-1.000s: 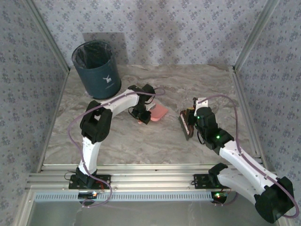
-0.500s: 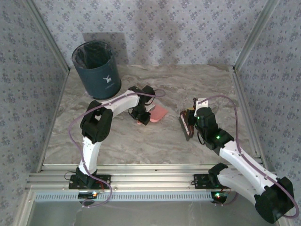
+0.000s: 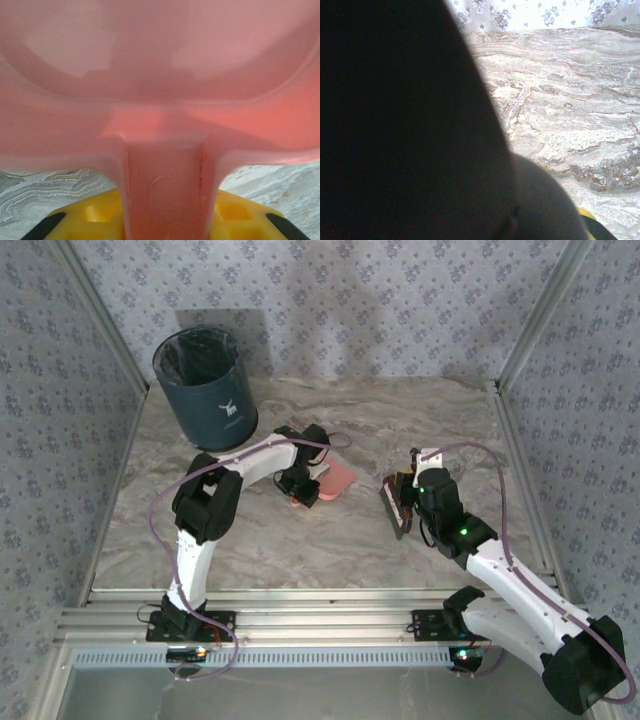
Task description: Sweep away the paper scraps from the table
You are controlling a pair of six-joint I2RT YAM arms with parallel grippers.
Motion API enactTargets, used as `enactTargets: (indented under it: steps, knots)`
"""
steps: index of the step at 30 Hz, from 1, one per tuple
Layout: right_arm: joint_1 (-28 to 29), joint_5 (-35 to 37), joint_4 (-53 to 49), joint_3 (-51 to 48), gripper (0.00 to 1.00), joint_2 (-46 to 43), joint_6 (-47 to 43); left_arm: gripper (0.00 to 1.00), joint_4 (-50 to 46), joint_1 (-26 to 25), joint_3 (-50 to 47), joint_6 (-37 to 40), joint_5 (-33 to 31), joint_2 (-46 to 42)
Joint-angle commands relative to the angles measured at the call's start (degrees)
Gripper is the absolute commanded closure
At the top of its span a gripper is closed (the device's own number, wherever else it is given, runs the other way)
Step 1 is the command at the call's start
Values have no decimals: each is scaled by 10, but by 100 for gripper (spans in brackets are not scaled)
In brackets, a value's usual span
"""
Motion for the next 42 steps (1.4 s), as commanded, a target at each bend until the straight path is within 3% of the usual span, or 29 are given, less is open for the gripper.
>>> enactTargets:
  steps: [1,8,18,32,42]
  knots:
    - [-2,6,9,-3,100,-11,2,64,-7,-6,-11,8,-17,0]
    - [-3,2,19,-5,100,-4,-2,53,-8,-7,-18,9,-43,-14]
    - [-6,11,53,15,100,37,-54,47,-12,-8,-49,12,-46,-90]
    - [-13,-4,222,60,100,161,-201,46,-30,0,-109,0,-34,-248]
    - [-2,-34,325,94,100,268,-281,46,-24,46,-182,-21,-4,-368]
